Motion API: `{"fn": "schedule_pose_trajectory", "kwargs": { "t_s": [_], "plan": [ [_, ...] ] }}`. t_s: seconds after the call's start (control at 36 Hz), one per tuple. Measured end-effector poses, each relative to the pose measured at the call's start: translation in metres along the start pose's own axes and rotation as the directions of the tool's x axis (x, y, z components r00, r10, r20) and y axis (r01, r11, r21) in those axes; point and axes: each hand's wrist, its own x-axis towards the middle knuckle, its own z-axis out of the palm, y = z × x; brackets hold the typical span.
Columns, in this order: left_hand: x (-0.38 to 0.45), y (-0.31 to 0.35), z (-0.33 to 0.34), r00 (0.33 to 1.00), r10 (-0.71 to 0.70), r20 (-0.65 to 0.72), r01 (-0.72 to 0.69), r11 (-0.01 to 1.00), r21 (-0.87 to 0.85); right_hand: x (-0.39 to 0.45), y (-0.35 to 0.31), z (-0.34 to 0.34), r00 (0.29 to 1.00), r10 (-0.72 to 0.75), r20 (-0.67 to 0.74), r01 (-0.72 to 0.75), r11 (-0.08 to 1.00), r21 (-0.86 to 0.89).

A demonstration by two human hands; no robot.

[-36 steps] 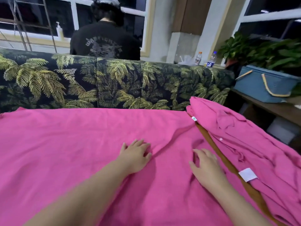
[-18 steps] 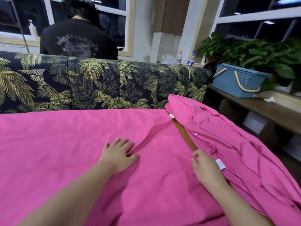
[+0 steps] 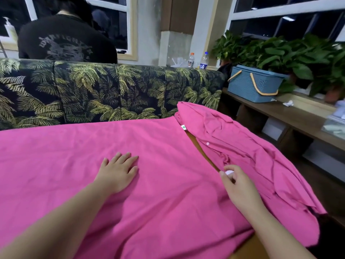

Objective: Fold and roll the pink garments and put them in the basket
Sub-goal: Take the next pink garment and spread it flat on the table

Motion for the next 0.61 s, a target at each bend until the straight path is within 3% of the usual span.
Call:
{"fn": "schedule_pose_trajectory", "kwargs": {
  "t_s": [0.14,0.25,0.33,0.42,0.53,0.61],
  "plan": [
    [-0.002,0.040,-0.014,0.999,-0.051,0.018,0.050,0.998,0.033,-0.023,0.012,-0.017,0.999,0.023,0.048,-0.027,0.997,0.078],
    [-0.014,0.103,-0.017,0.979,0.206,0.007,-0.202,0.967,-0.154,-0.038,0.027,-0.022,0.994,0.072,0.088,-0.082,0.990,0.113],
    [-0.023,0.139,-0.009,0.937,0.336,0.101,-0.312,0.930,-0.196,-0.048,0.032,-0.027,0.982,0.086,0.169,-0.106,0.988,0.116],
    [-0.024,0.150,0.002,0.928,0.299,0.222,-0.279,0.953,-0.119,-0.055,0.031,-0.033,0.964,0.075,0.257,-0.106,0.989,0.107],
    [-0.022,0.150,0.007,0.929,0.264,0.261,-0.262,0.964,-0.042,-0.068,0.030,-0.037,0.942,0.040,0.333,-0.090,0.987,0.136],
    [-0.019,0.151,0.005,0.929,0.245,0.278,-0.249,0.968,-0.023,-0.075,0.028,-0.036,0.955,-0.037,0.295,-0.031,0.974,0.223]
  ]
}}
